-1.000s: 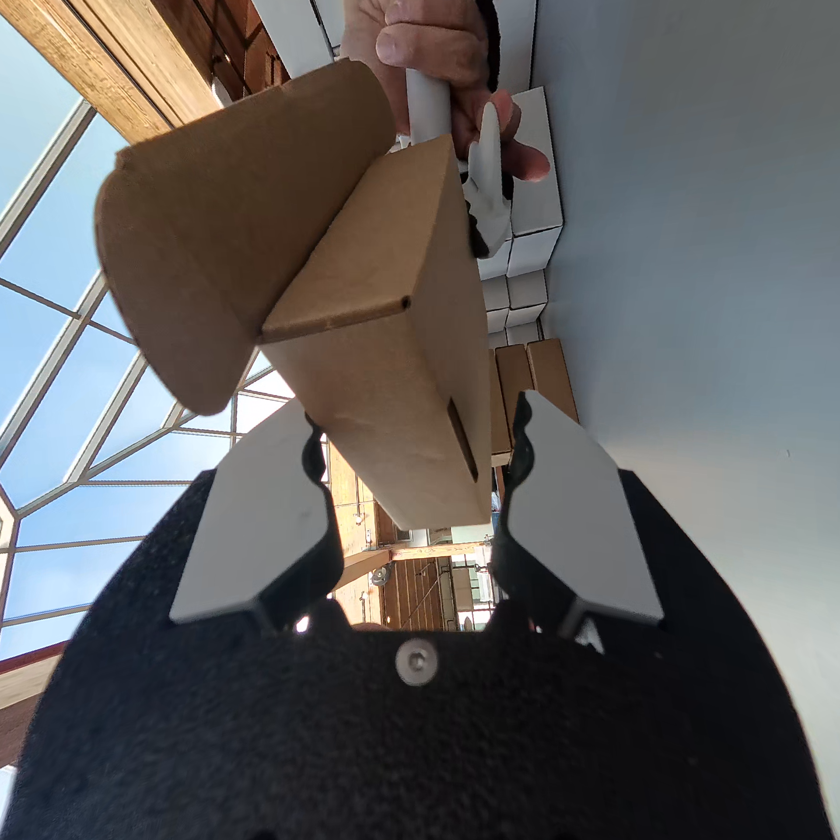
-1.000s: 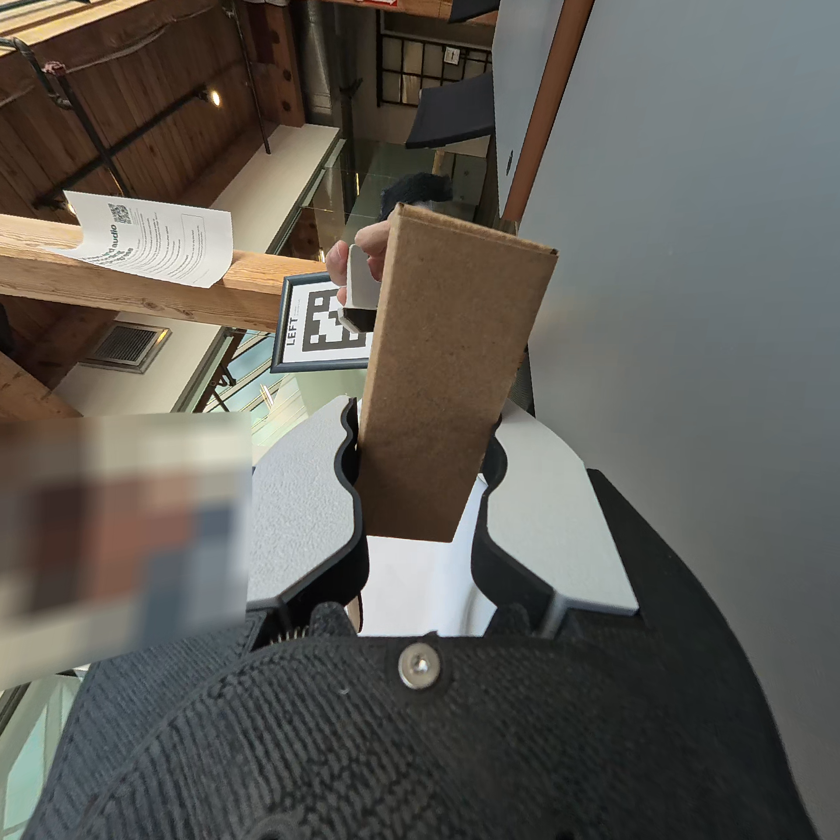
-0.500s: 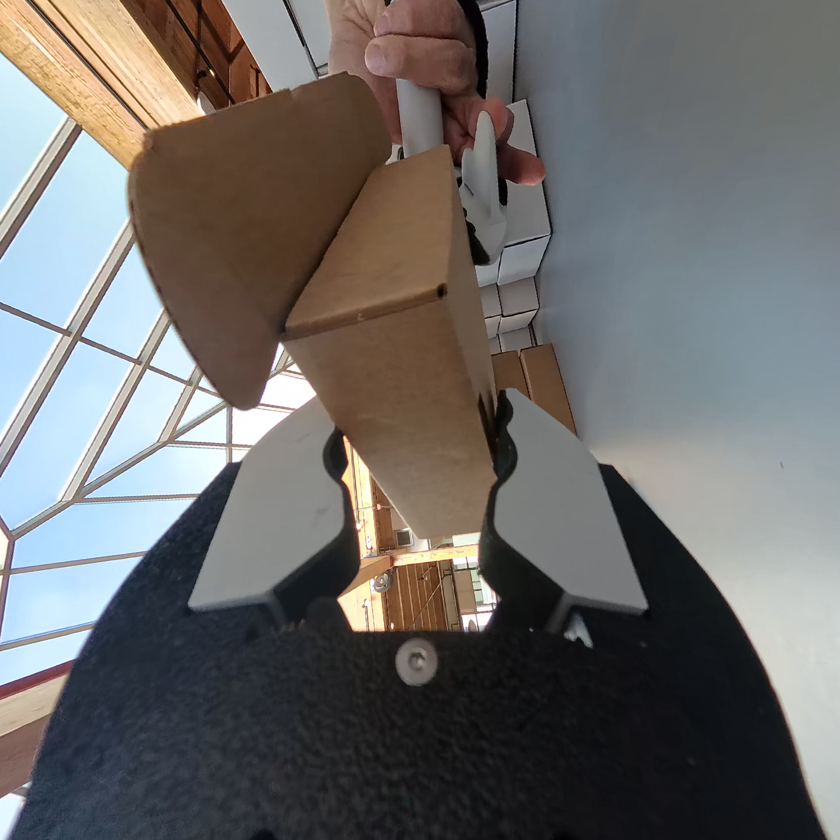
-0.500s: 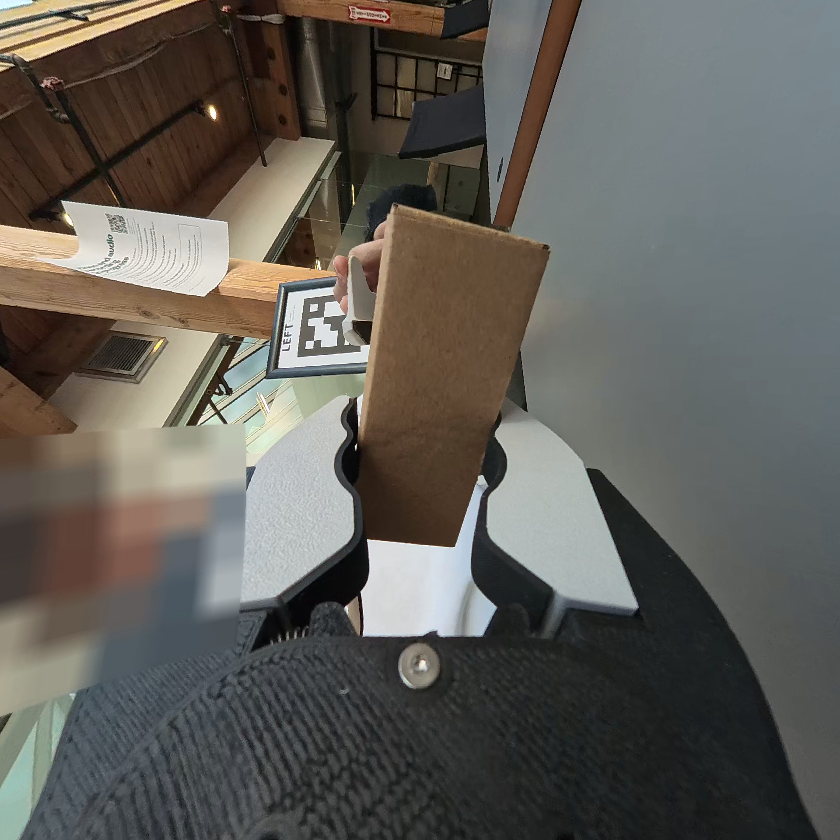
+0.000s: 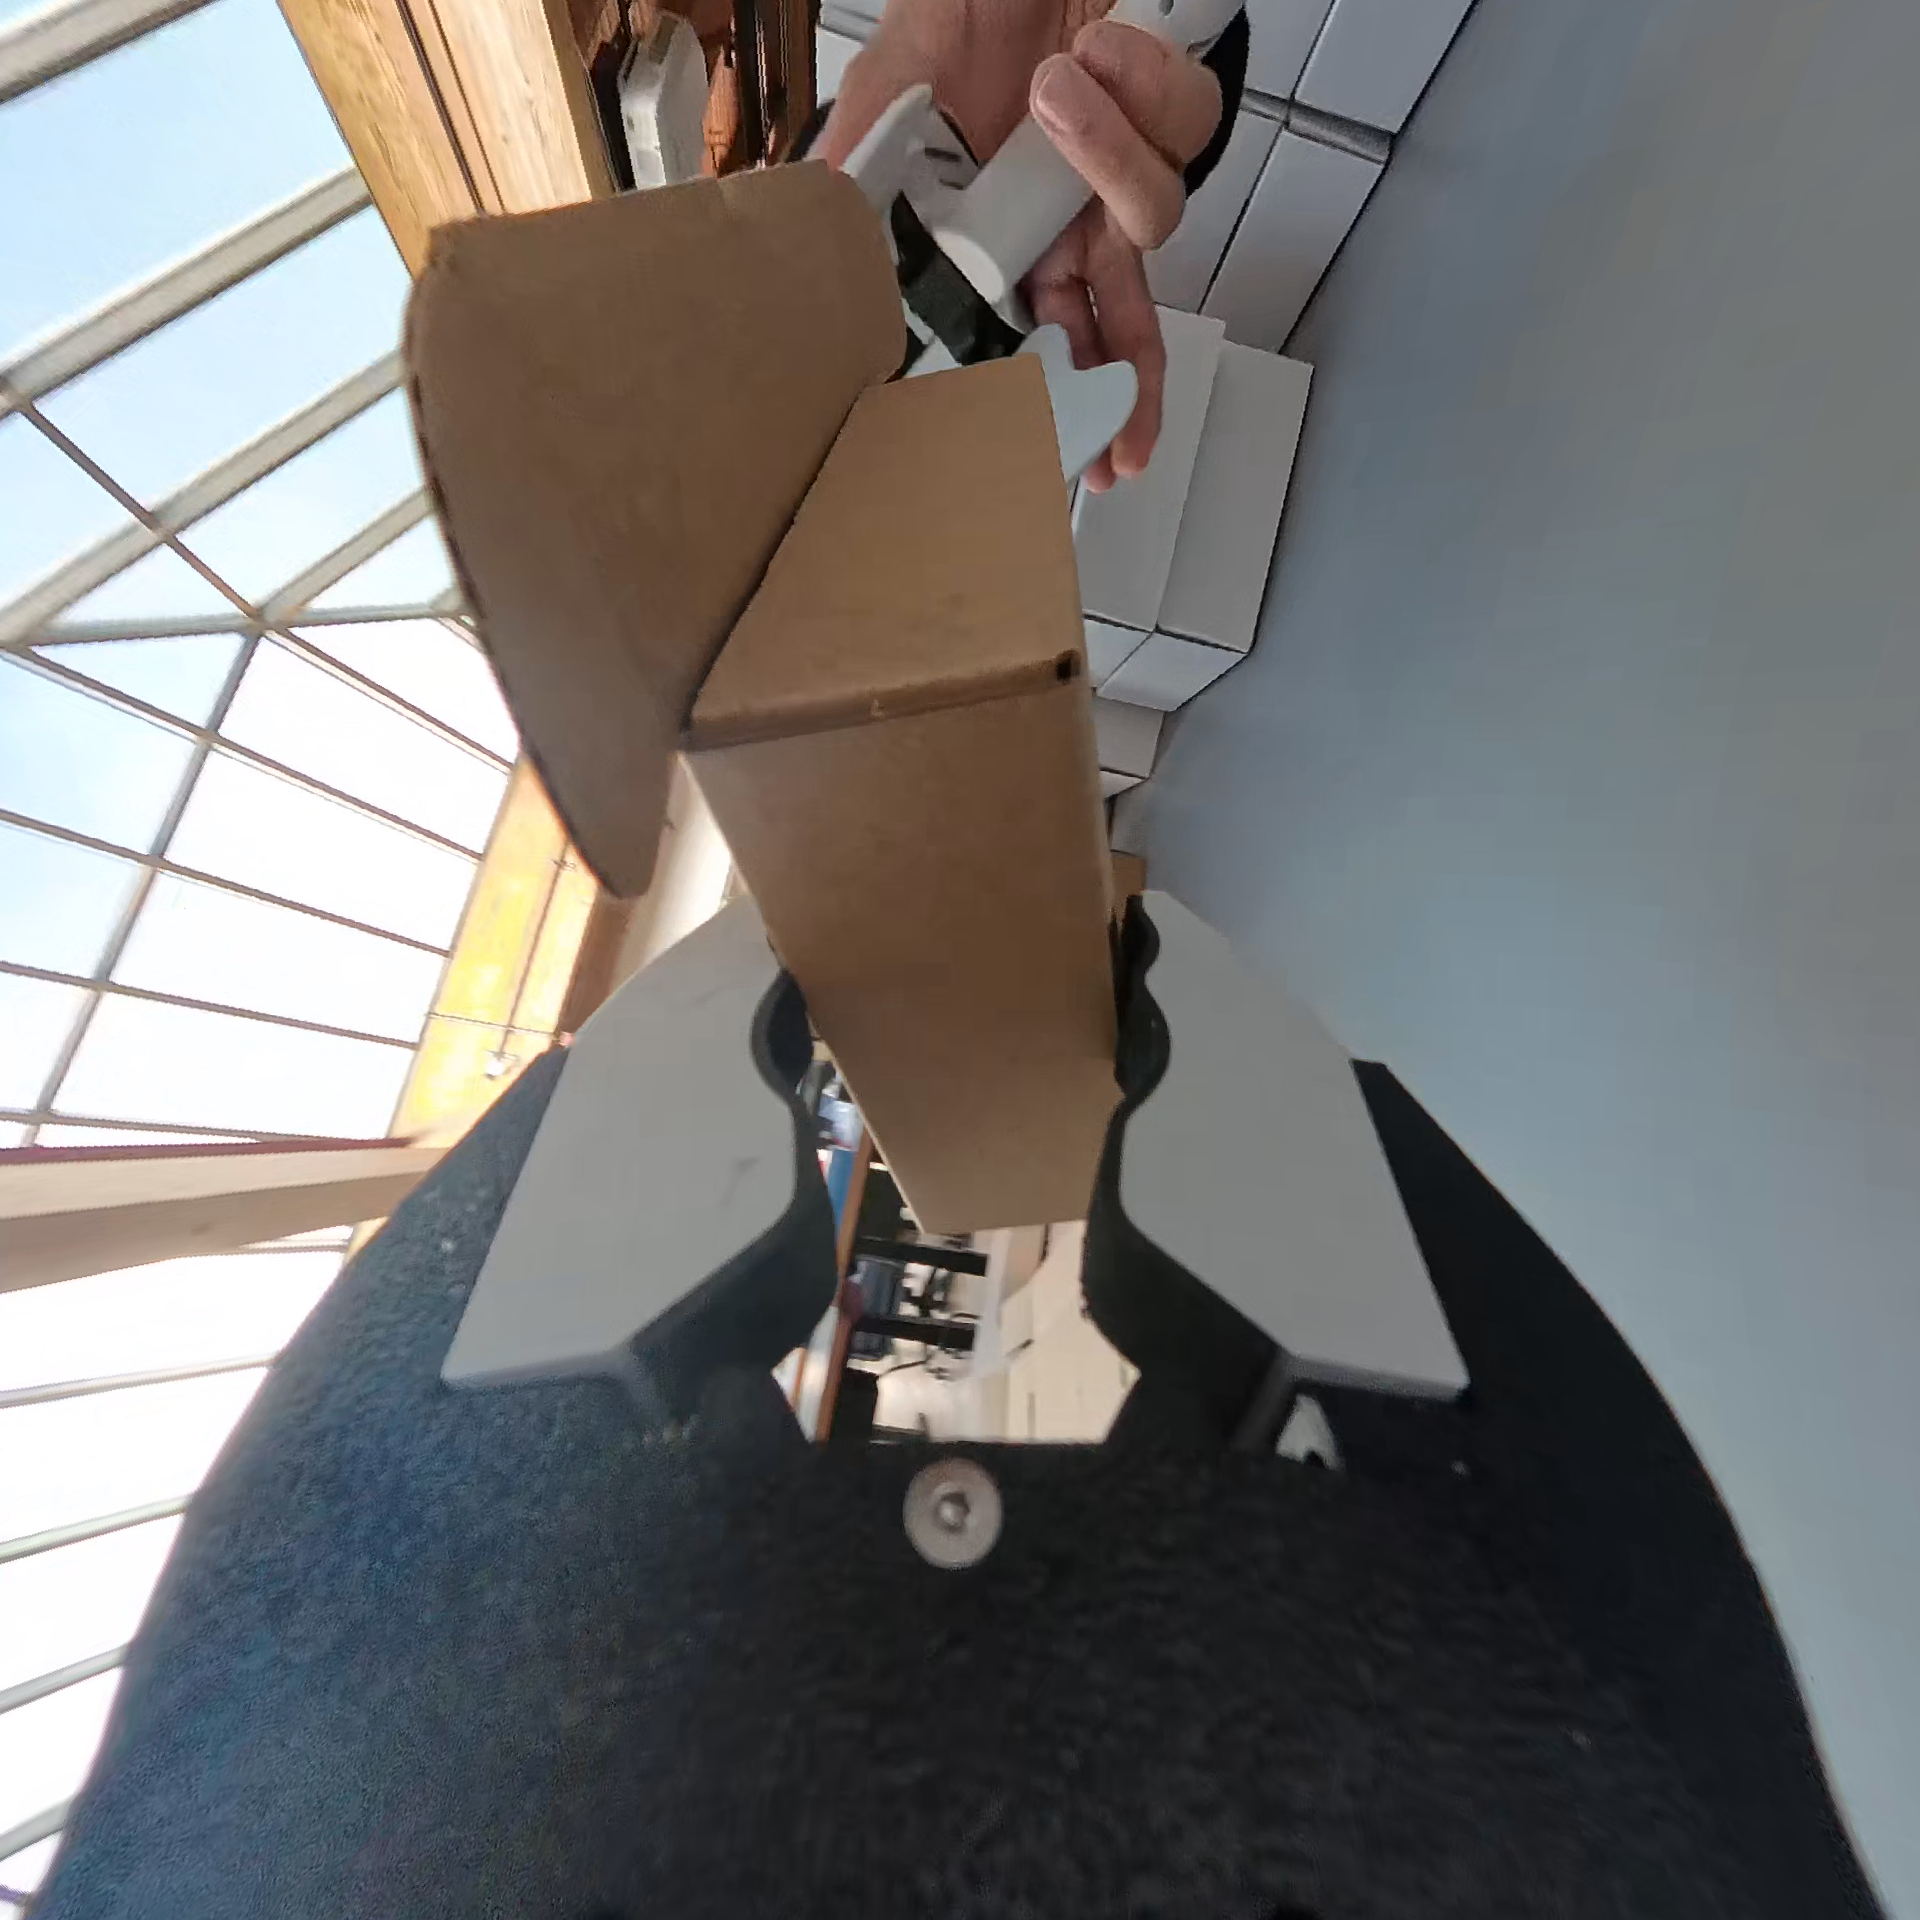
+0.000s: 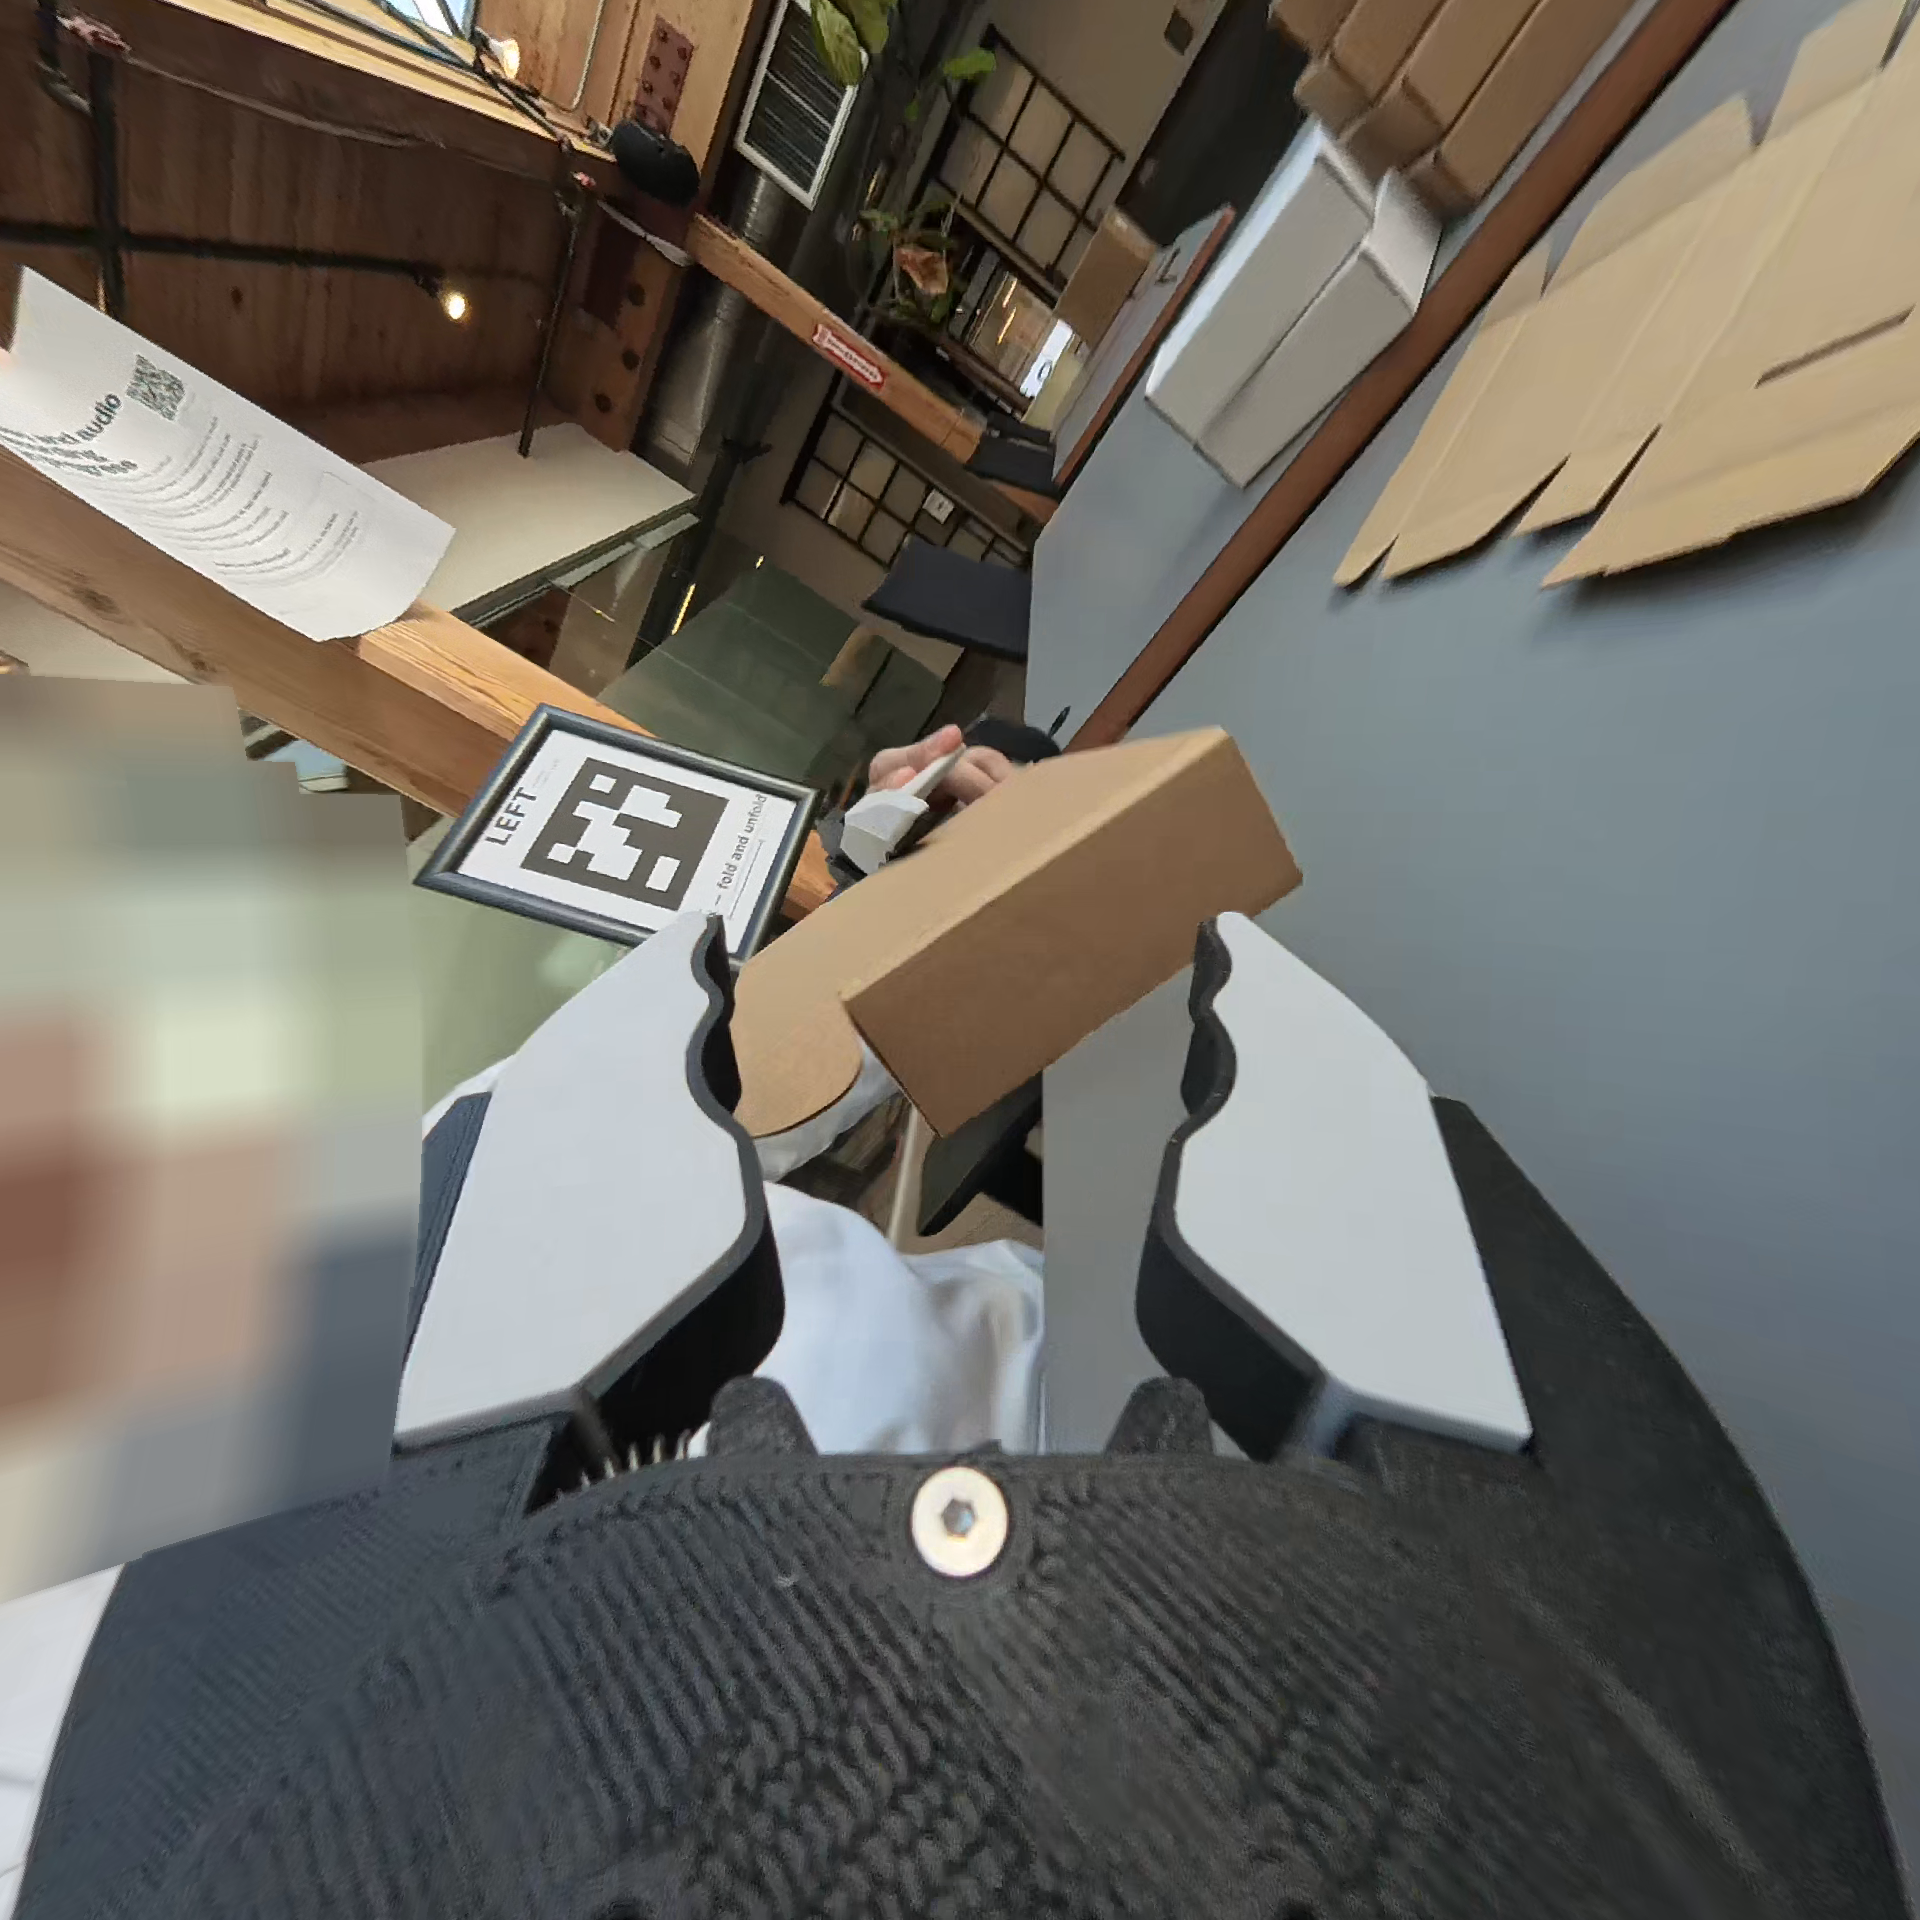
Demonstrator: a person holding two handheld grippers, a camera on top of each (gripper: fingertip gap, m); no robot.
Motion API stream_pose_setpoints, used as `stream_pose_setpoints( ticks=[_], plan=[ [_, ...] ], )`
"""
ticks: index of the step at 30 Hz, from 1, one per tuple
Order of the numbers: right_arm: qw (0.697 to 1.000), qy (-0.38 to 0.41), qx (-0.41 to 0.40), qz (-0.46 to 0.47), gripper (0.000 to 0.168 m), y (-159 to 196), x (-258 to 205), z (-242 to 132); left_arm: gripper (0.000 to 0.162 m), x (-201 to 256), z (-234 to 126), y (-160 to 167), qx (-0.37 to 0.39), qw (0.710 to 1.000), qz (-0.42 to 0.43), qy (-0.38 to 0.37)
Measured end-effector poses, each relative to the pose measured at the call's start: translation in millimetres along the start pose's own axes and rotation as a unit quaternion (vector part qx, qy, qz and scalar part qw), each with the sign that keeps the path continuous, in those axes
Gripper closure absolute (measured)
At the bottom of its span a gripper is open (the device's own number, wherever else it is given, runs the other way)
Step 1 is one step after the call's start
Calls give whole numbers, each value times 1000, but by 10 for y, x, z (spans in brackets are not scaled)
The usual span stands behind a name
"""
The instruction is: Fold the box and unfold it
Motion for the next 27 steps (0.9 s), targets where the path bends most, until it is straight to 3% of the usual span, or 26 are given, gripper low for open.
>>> stream_pose_setpoints(
  ticks=[2, 4, 6, 9, 11, 13, 17, 21, 24, 27],
  plan=[
    [994, 28, 37, -95, 77, -113, -214, -128, 105, -5, -11, 40, 1, 996, -92, 20],
    [968, 73, 31, -239, 72, -142, -497, -174, 105, -14, -7, 72, 6, 984, -175, 44],
    [904, 144, 7, -402, 70, -120, -760, -121, 105, -30, 19, 110, 6, 967, -247, 70],
    [780, 215, -66, -584, 72, 28, -1098, 158, 105, -54, 73, 138, 14, 939, -324, 117],
    [701, 266, -154, -644, 70, 135, -1136, 373, 105, -58, 111, 141, 21, 927, -345, 143],
    [659, 287, -232, -656, 68, 225, -1057, 567, 105, -54, 151, 132, 23, 924, -348, 156],
    [635, 293, -334, -632, 72, 324, -824, 793, 105, -20, 193, 73, 31, 921, -346, 177],
    [620, 281, -384, -623, 77, 381, -656, 899, 105, 29, 191, 70, 34, 916, -349, 193],
    [618, 266, -401, -622, 104, 405, -613, 955, 105, 48, 170, 105, 39, 910, -361, 201],
    [618, 264, -418, -611, 110, 408, -545, 984, 106, 64, 147, 144, 42, 904, -371, 209]
  ],
)
Point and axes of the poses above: each gripper's, where its closed fingertips meet, z out along the fingers, y out of its underside, x = y × z across the jaws, the point moved 8 cm from there along -z, back along the fingers
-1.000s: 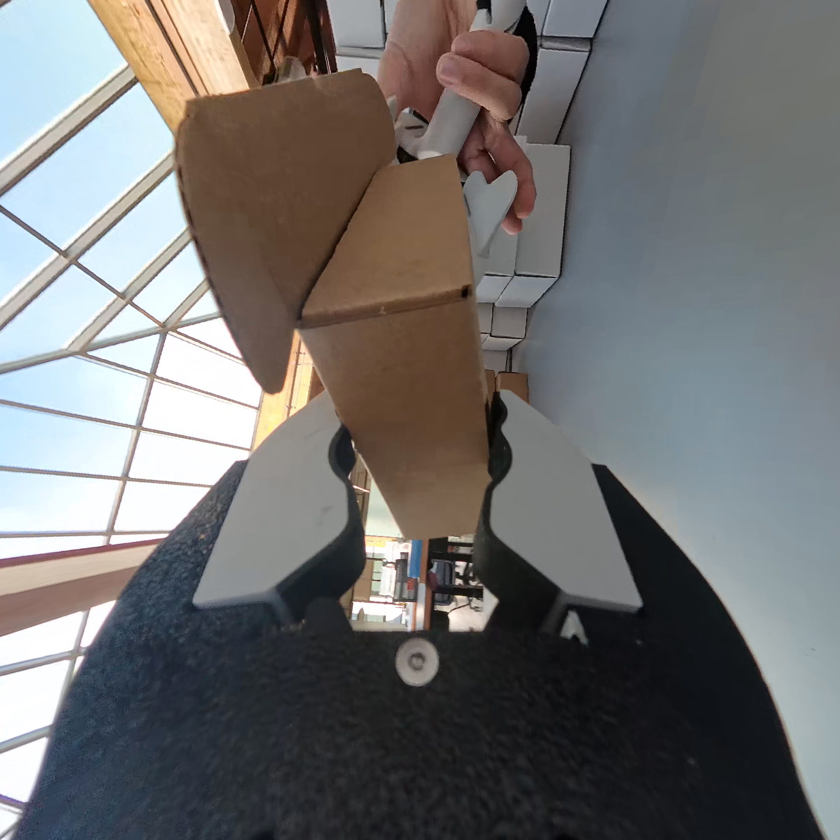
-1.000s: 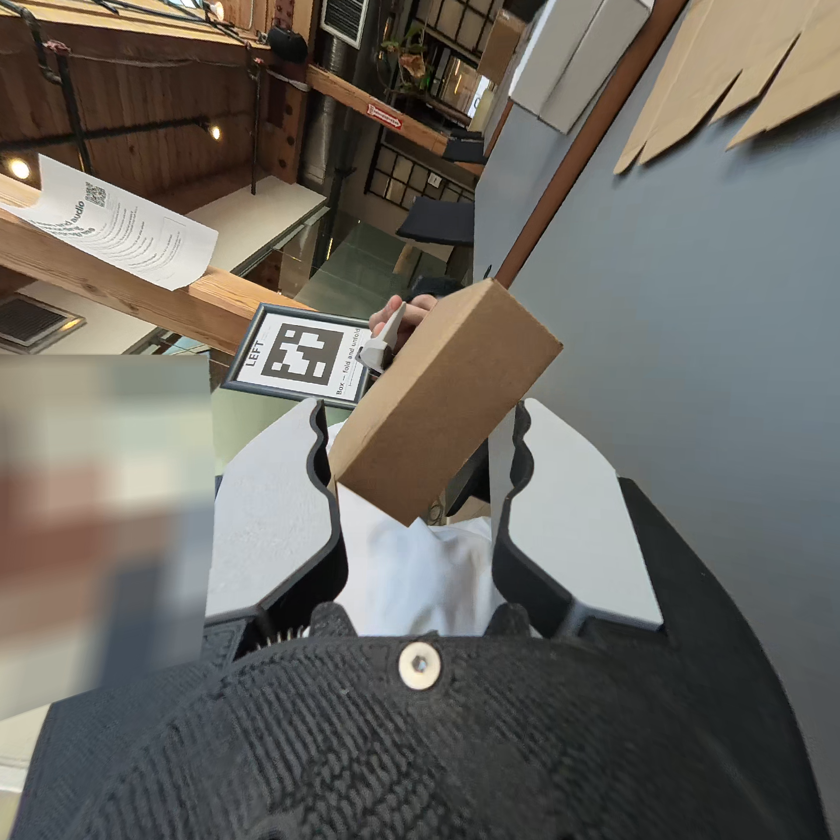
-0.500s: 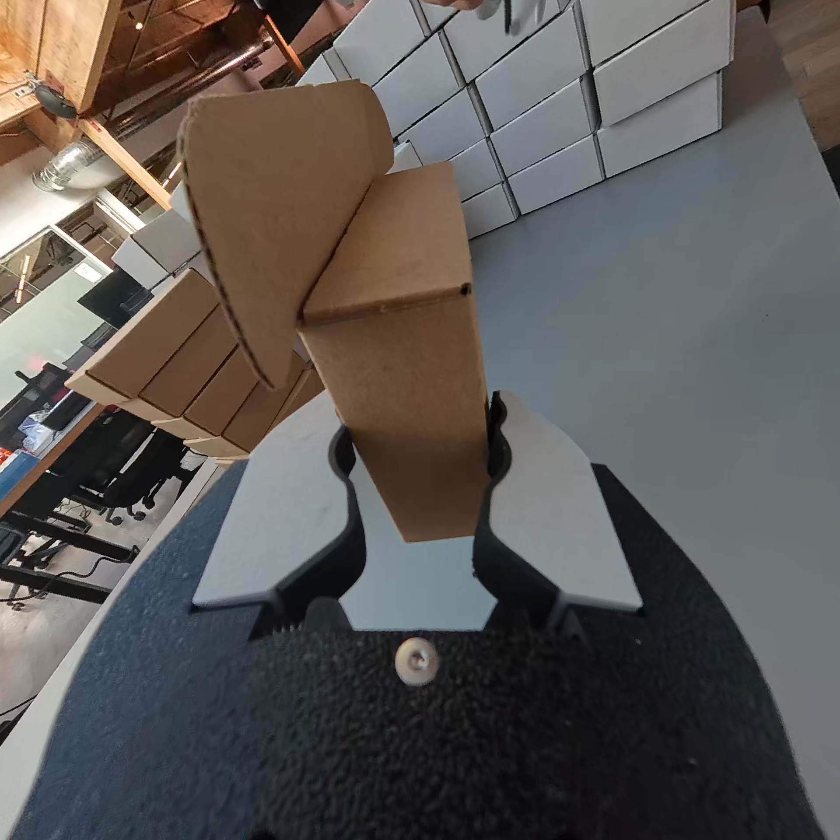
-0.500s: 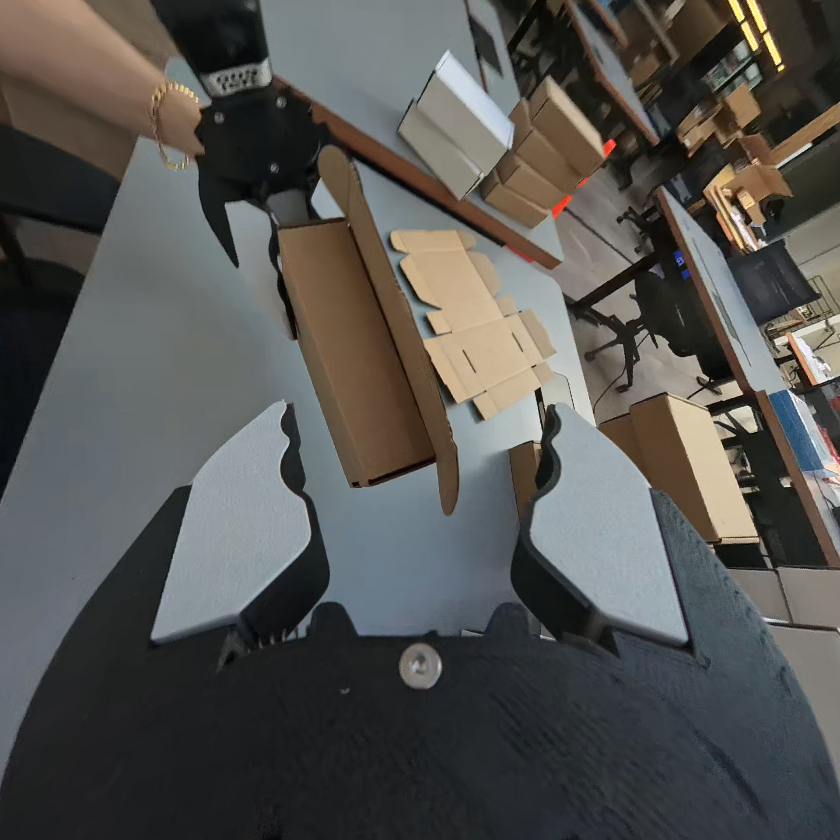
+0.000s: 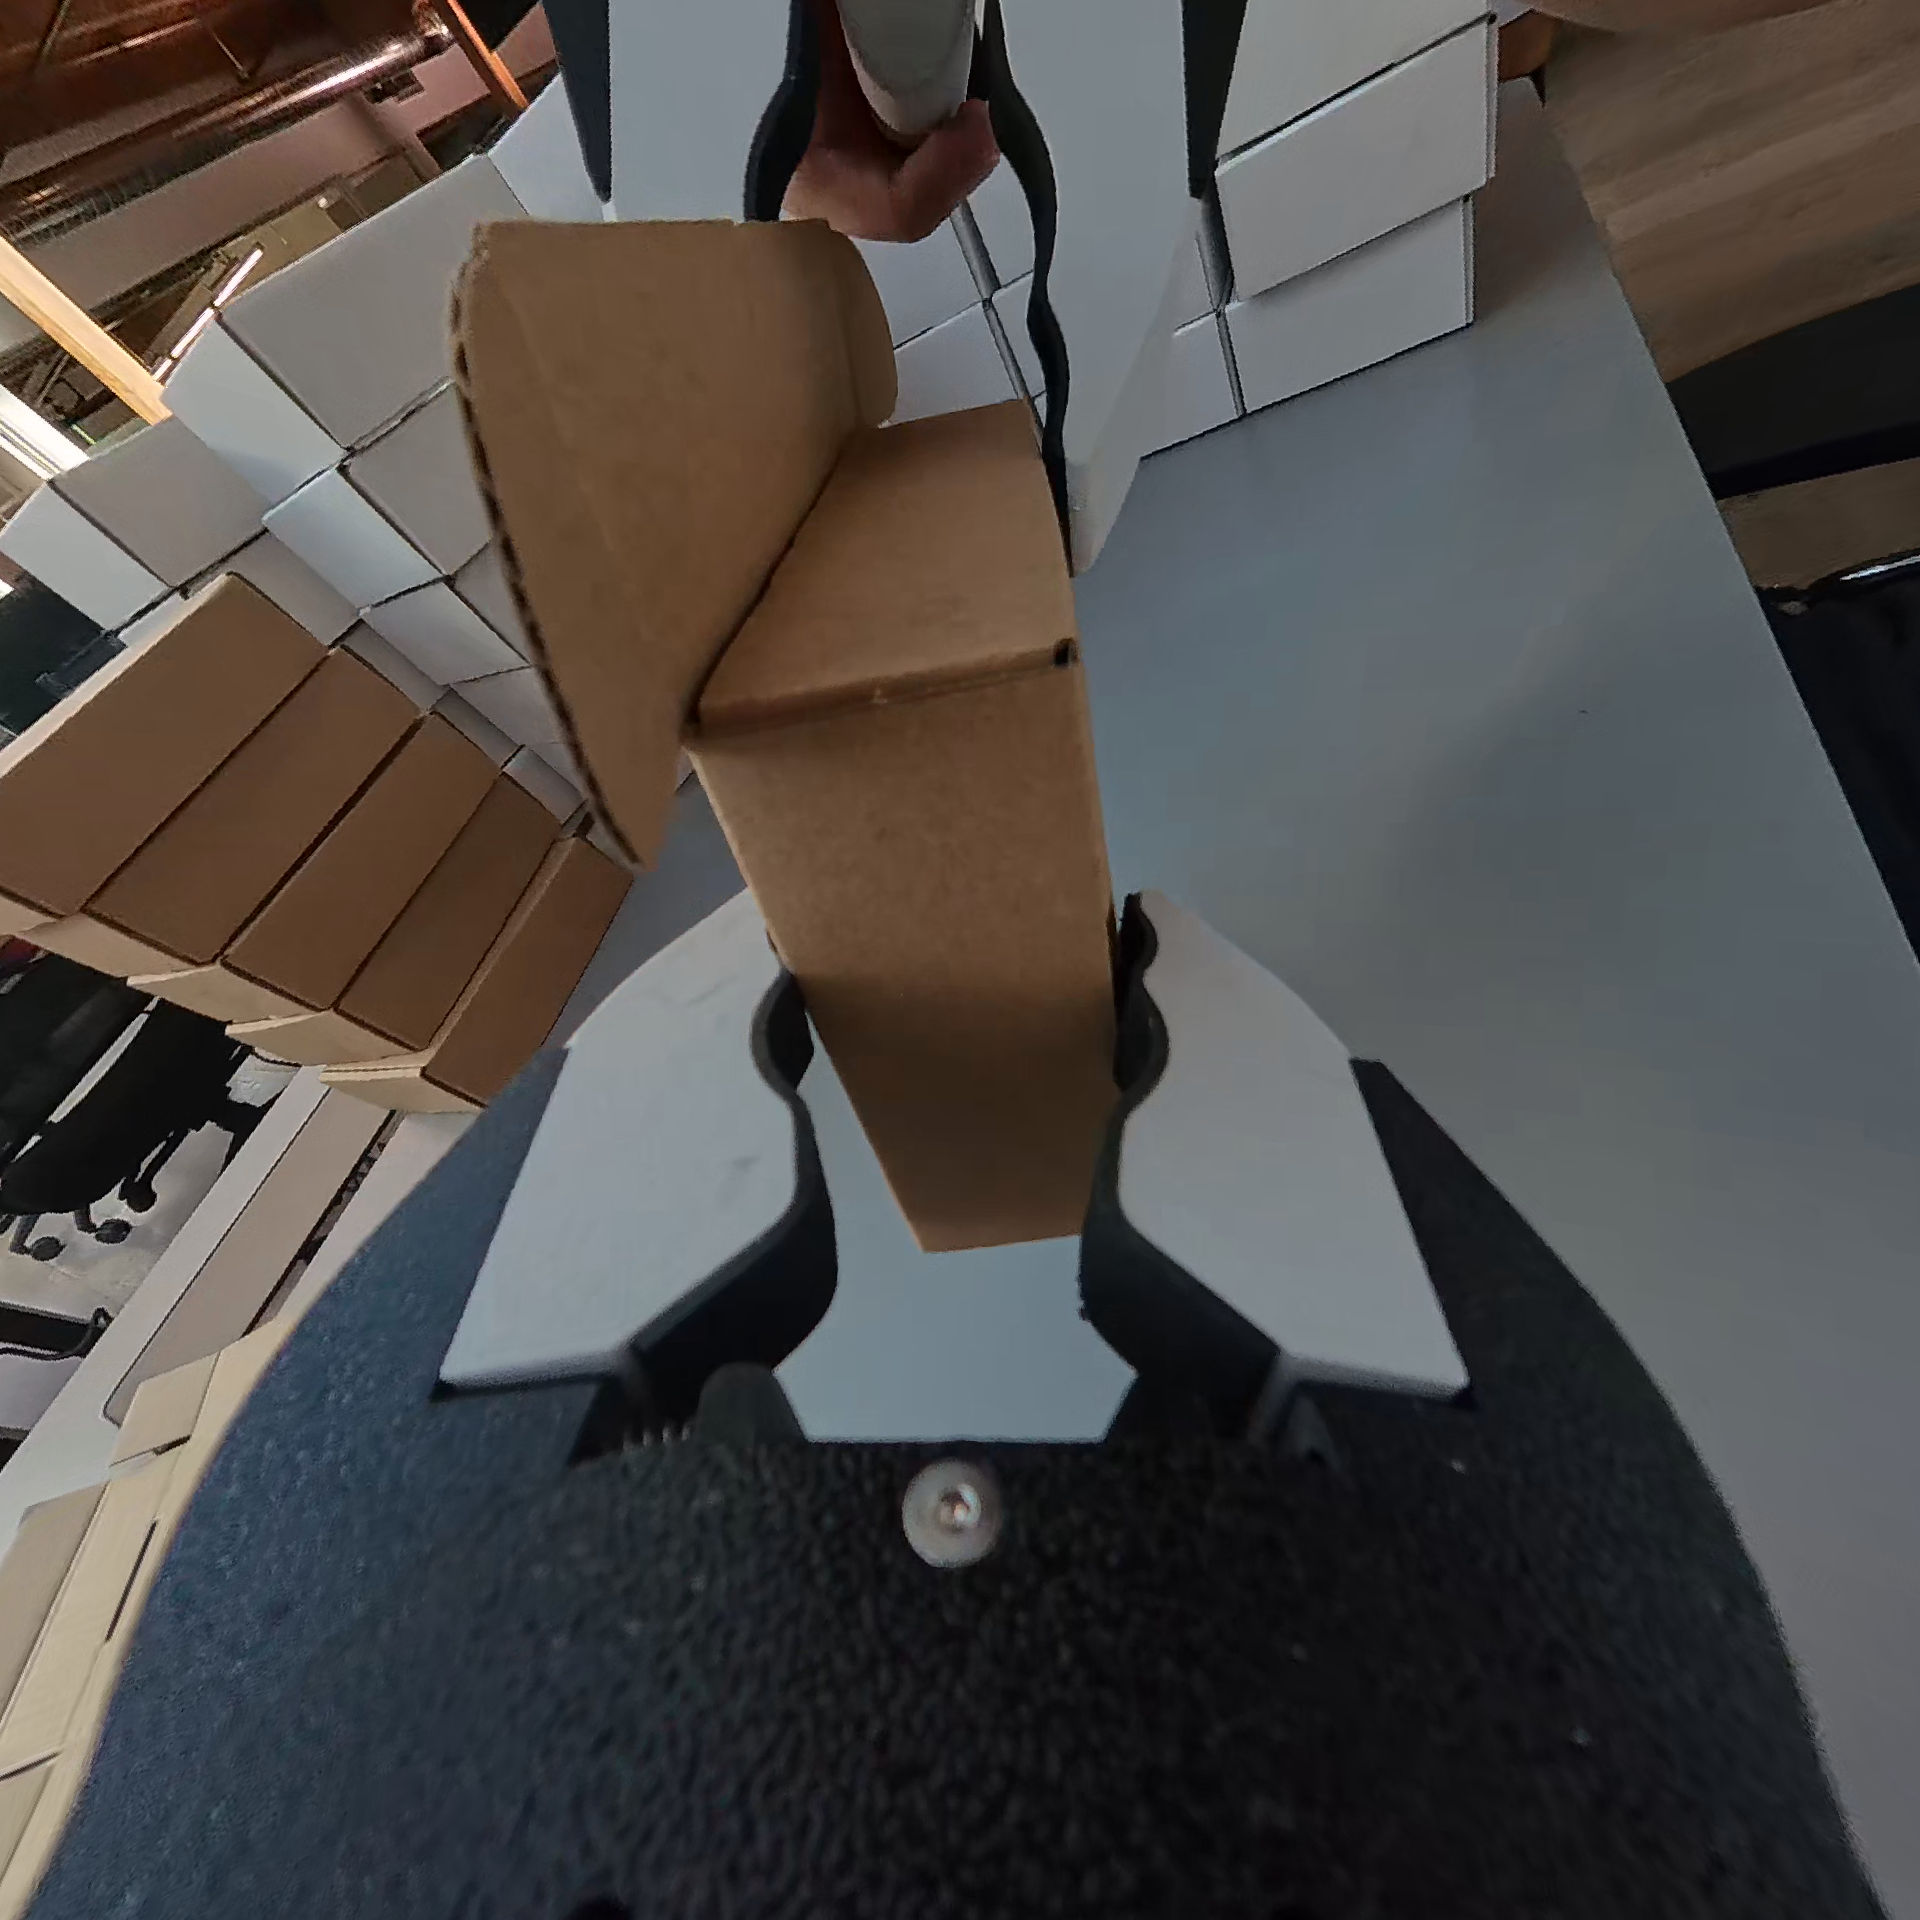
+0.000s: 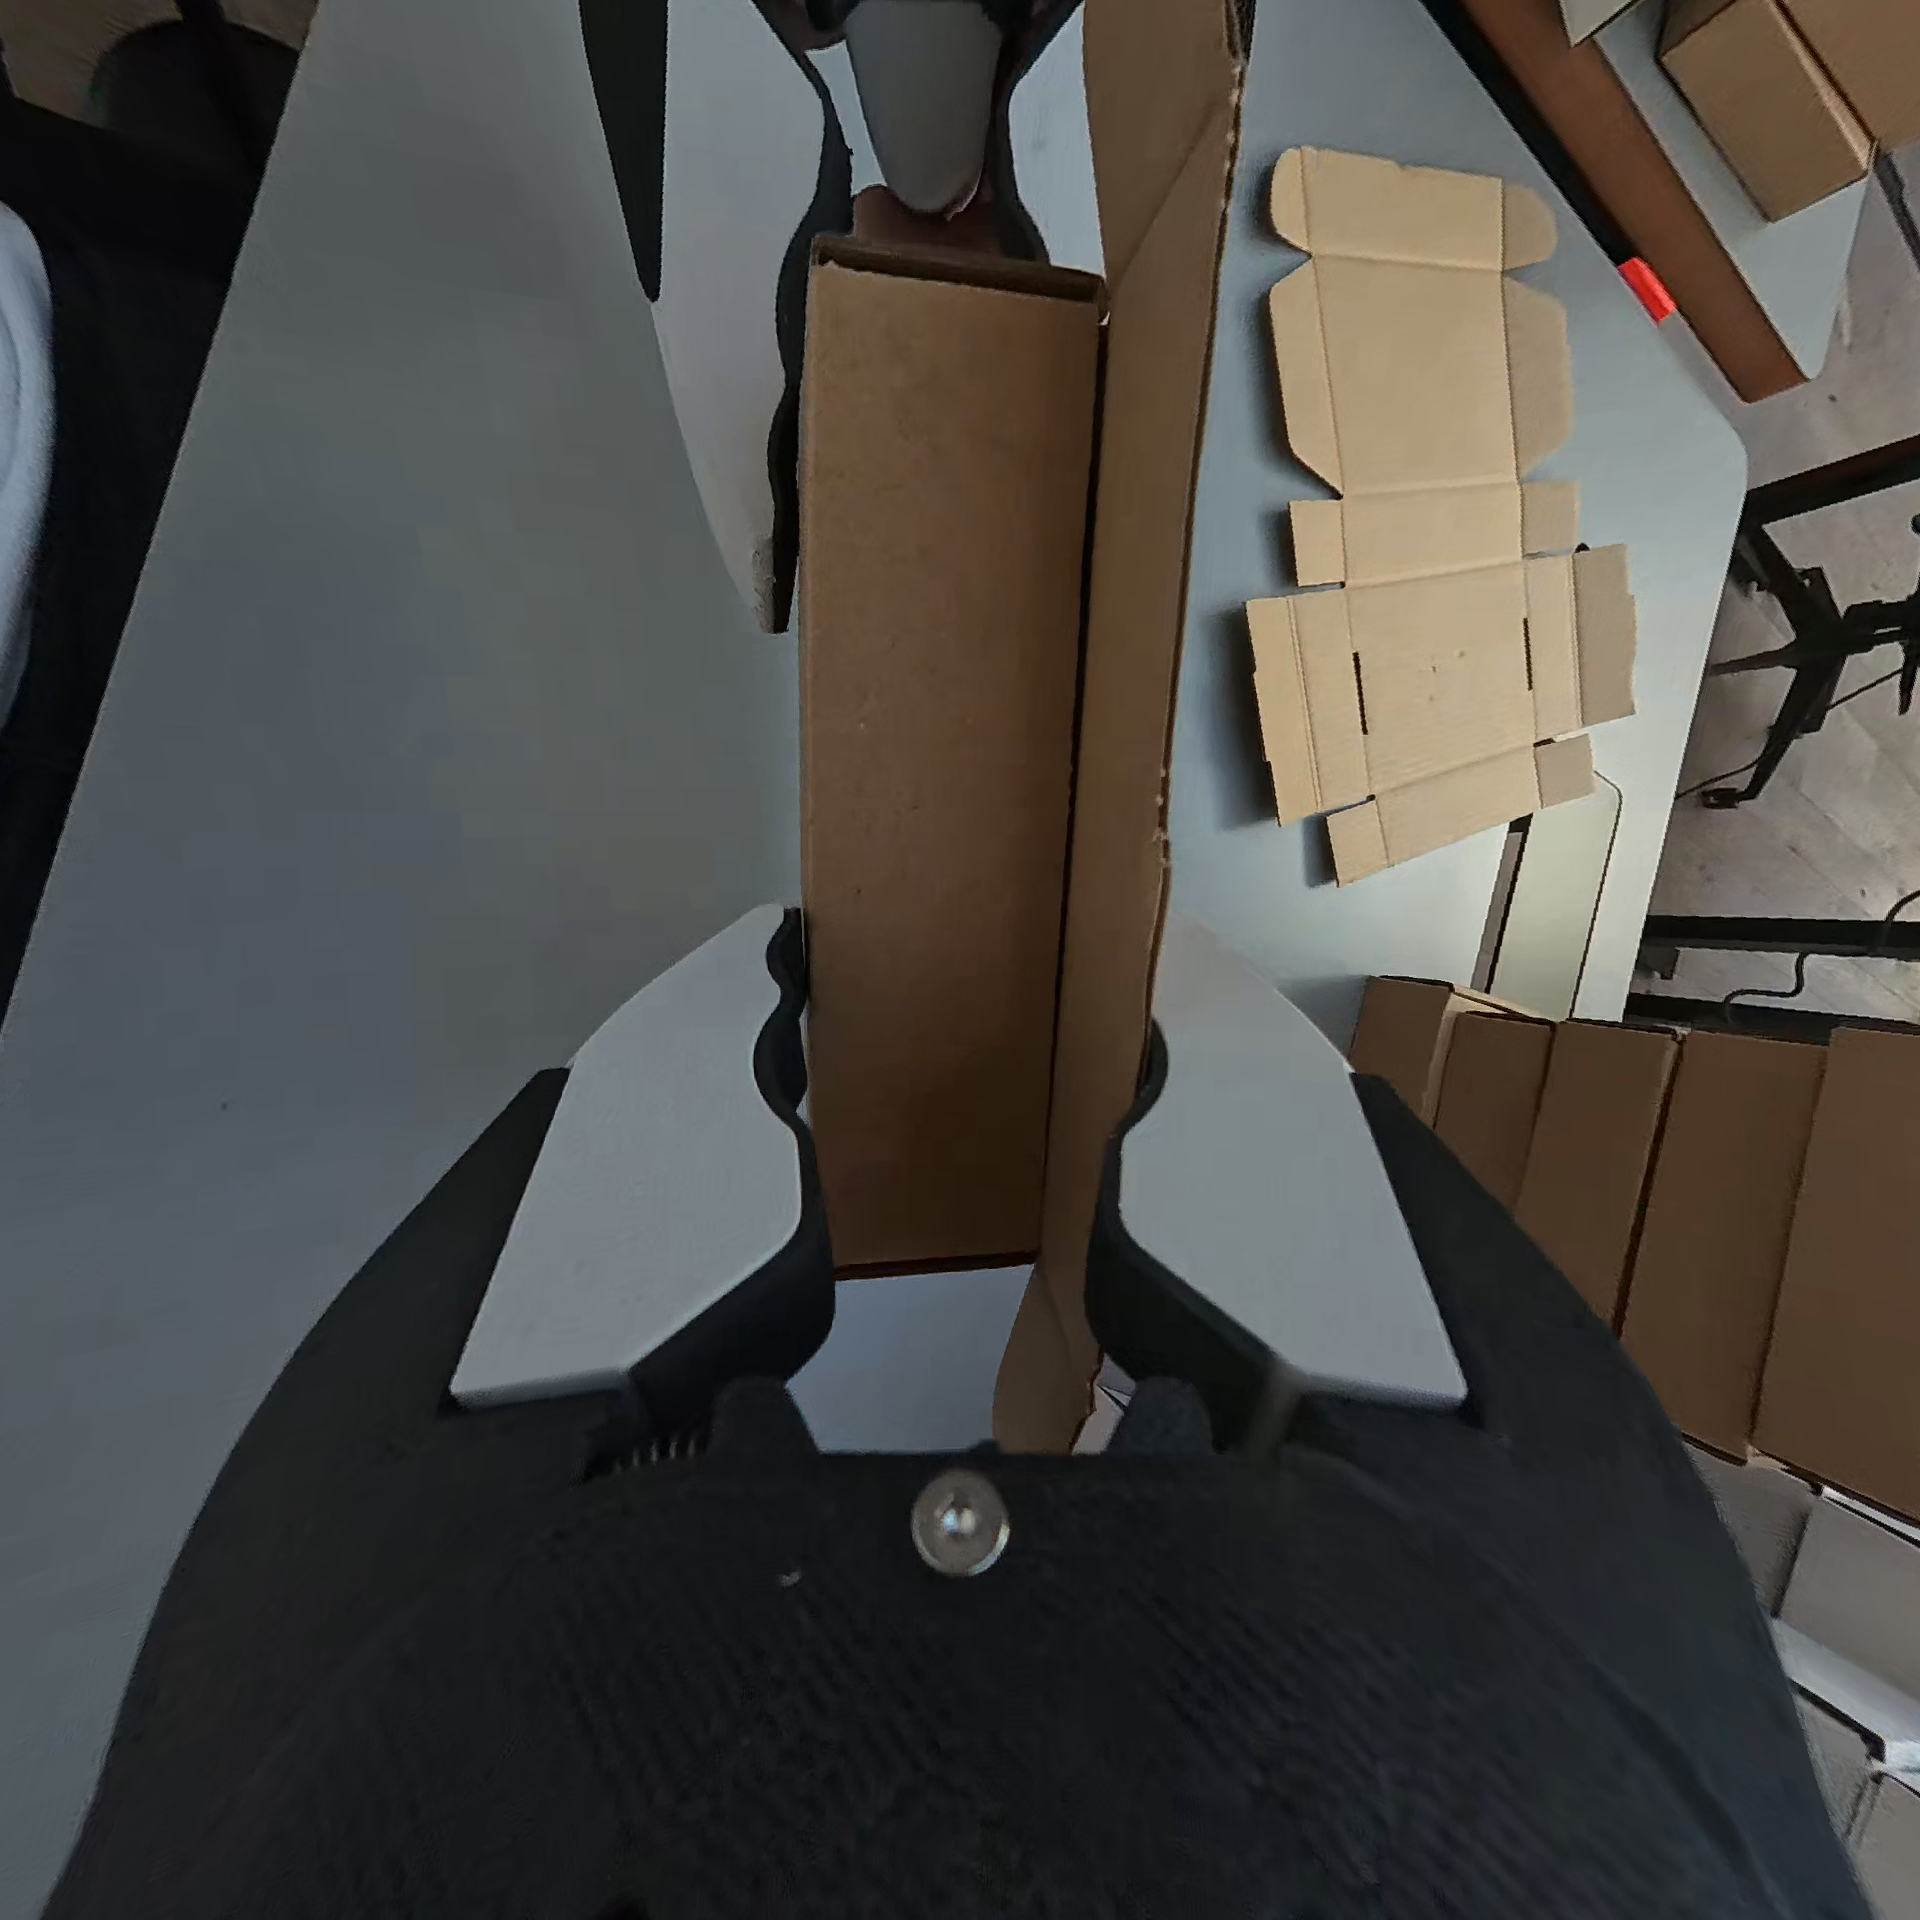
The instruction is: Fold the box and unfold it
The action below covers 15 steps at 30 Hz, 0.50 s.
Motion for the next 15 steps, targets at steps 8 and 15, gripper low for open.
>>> stream_pose_setpoints(
  ticks=[8, 15],
  plan=[
    [997, -68, -18, 38, 120, -18, 49, 116, 105, 8, -29, 106, 16, 999, -37, 19],
    [989, -105, -55, 84, 120, -25, 206, 60, 91, -30, -103, 83, 28, 999, -33, -17]
  ],
)
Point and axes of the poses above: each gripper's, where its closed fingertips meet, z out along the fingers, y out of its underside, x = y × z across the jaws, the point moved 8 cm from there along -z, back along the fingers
